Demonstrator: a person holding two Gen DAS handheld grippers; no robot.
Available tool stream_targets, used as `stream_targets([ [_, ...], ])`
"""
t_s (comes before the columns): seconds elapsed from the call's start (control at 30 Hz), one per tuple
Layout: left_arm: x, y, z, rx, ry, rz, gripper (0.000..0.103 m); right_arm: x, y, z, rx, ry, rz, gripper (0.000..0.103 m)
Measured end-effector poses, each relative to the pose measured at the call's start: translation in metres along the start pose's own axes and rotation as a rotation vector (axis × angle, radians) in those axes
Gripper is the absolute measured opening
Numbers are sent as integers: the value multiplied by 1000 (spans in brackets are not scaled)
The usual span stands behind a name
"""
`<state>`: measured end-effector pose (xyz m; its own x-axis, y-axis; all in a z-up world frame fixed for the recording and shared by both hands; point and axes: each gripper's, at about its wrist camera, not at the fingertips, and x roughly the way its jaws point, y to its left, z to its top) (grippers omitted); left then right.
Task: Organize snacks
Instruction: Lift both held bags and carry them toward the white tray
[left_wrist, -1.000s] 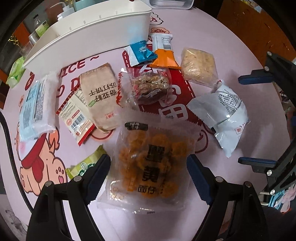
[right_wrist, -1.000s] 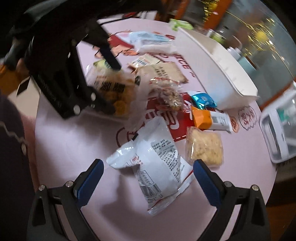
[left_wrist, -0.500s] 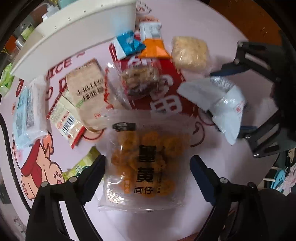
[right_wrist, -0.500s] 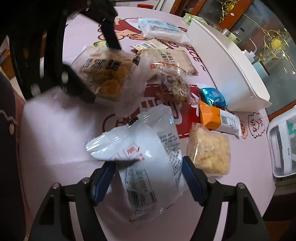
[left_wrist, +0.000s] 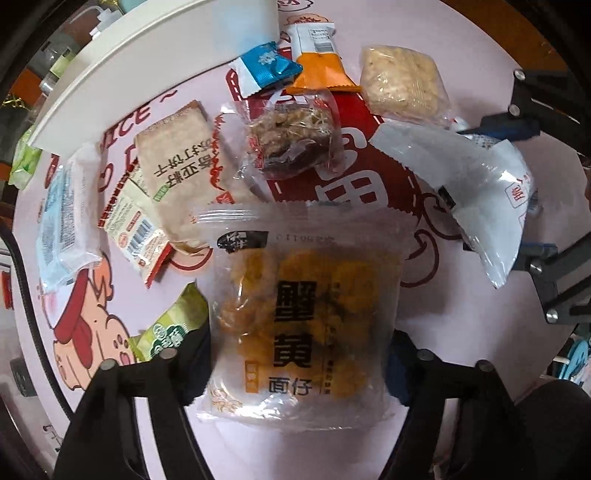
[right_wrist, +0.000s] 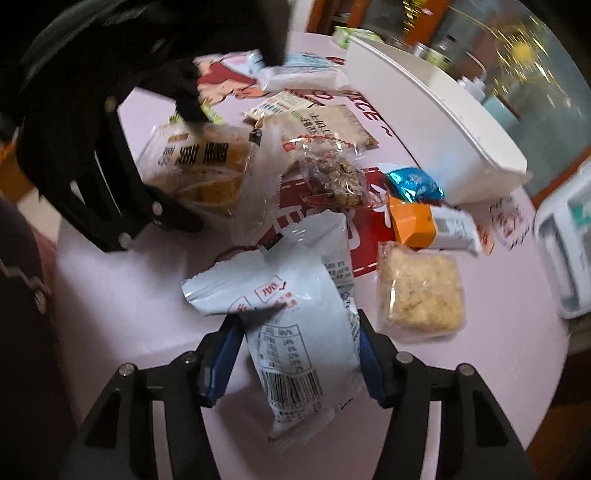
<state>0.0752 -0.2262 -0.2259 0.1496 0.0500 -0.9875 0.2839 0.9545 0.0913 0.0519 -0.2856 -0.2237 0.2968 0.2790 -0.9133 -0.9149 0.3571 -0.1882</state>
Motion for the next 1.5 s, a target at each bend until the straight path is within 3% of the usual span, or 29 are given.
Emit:
stream_targets([
  [0.2, -27, -3, -15, -21, -49, 39, 67, -15, 6, 0, 139, -44, 28, 56],
  [0.5, -87, 14, -25, -103, -152, 50, 67, -67, 9, 12, 285, -180, -4, 56],
  [0.67, -131, 44, -29, -144, -255, 89, 67, -97, 1, 29, 374, -259, -14, 56],
  [0.97, -202, 113, -30, -213, -424, 119, 67, -127, -34, 70, 630, -311, -50, 56],
  [1.2, -236, 196, 6, -157, -517, 154, 67, -138, -74, 126, 807, -312, -113, 56],
  [1.37, -255, 257, 60, -94, -593, 175, 67, -148, -111, 174, 941, -330, -206, 56],
  [1.5, -251, 287, 104, -63, -607, 169, 67, -142, -145, 201, 1056, -346, -246, 56],
])
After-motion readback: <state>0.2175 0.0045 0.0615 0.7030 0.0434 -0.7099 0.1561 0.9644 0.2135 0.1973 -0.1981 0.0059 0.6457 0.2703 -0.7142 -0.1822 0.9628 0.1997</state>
